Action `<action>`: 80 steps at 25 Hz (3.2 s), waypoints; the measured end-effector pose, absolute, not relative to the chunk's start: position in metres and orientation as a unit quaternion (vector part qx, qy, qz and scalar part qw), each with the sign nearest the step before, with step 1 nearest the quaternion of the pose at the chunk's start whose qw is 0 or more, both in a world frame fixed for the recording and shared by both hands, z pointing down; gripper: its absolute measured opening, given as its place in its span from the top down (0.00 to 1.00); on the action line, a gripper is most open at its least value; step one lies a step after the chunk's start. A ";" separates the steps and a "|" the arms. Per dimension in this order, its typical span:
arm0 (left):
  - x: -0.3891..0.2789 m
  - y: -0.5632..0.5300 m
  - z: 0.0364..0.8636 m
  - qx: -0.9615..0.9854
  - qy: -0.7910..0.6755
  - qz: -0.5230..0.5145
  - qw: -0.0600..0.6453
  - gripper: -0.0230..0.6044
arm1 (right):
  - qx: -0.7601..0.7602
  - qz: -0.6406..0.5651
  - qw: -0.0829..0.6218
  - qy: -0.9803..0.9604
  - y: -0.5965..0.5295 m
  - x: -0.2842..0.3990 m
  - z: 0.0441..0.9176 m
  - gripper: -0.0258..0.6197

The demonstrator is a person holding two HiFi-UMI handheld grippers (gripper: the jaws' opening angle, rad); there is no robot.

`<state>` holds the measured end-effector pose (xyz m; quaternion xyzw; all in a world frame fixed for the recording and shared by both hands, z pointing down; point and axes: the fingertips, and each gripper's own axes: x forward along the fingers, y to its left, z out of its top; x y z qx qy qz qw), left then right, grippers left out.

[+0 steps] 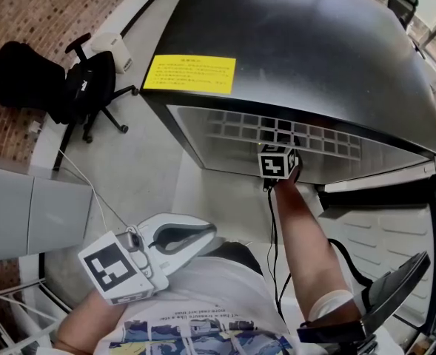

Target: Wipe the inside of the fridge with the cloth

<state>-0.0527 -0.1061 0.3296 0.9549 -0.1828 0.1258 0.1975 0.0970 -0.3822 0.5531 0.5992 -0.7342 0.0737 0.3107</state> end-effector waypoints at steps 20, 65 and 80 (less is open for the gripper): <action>-0.075 -0.094 0.318 0.947 -0.208 0.106 0.219 0.96 | 0.517 0.121 0.240 -0.813 -0.377 -0.018 0.546 0.87; -0.042 -0.051 0.322 0.974 -0.068 0.122 0.178 0.96 | 0.708 0.134 0.155 -0.676 -0.289 0.212 0.495 0.87; -0.021 -0.064 0.317 0.973 -0.081 0.106 0.187 0.96 | 0.692 0.131 0.300 -0.643 -0.280 0.215 0.551 0.87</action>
